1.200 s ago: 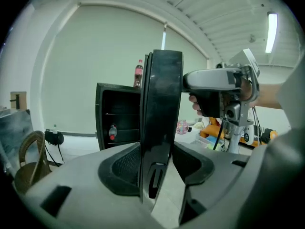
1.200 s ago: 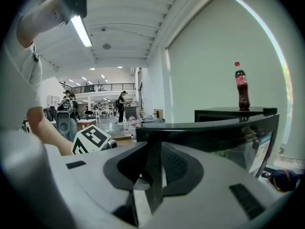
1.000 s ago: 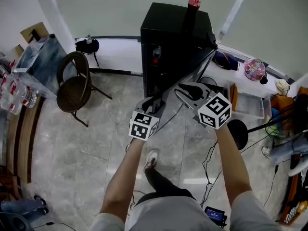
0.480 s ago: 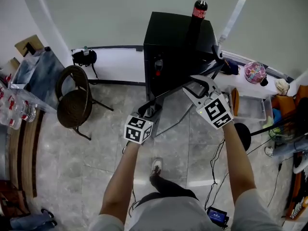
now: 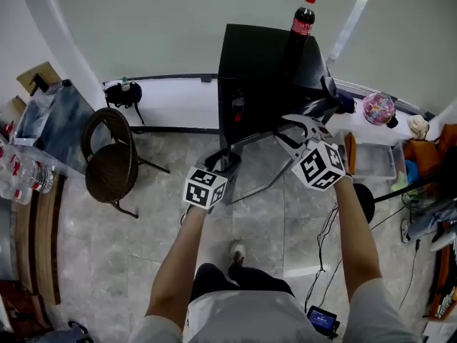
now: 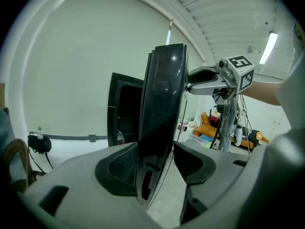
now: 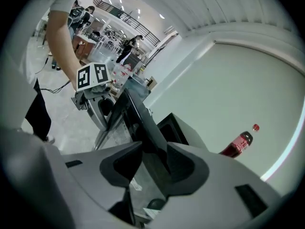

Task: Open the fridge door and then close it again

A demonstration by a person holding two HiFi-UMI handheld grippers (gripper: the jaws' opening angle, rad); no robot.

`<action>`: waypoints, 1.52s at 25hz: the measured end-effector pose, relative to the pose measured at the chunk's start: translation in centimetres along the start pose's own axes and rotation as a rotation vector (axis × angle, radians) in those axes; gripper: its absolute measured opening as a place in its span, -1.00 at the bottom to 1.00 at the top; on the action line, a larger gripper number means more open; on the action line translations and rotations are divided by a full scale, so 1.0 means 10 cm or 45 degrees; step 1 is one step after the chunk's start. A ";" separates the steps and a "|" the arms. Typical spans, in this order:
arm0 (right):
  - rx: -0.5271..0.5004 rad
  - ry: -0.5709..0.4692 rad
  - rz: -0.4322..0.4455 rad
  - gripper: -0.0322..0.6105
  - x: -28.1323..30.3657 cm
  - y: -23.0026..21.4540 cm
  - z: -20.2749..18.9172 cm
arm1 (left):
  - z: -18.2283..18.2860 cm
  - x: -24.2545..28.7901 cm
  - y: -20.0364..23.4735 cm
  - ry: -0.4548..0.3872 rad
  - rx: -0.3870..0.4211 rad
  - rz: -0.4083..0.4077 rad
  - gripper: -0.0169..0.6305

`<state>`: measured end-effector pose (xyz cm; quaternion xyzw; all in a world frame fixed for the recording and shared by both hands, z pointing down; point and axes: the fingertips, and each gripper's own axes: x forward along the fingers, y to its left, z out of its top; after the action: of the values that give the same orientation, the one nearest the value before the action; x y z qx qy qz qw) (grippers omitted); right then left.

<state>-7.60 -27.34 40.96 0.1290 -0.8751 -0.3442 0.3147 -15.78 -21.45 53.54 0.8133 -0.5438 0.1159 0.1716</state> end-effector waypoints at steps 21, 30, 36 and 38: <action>0.251 0.136 -0.090 -0.51 0.64 -0.56 -0.05 | 0.35 0.54 0.97 0.045 -0.027 -0.011 -0.31; 0.320 0.158 -0.154 -0.51 0.81 -0.70 -0.10 | 0.47 0.75 1.21 0.040 -0.002 -0.085 -0.33; 0.398 0.150 -0.178 -0.53 0.83 -0.75 -0.13 | 0.50 0.81 1.24 0.053 0.011 -0.125 -0.34; 0.399 0.155 -0.180 -0.53 0.83 -0.76 -0.12 | 0.50 0.81 1.25 0.057 0.018 -0.141 -0.34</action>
<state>-13.10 -37.22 40.28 0.2583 -0.8862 -0.2164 0.3181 -24.21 -34.68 53.87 0.8405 -0.4933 0.1281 0.1842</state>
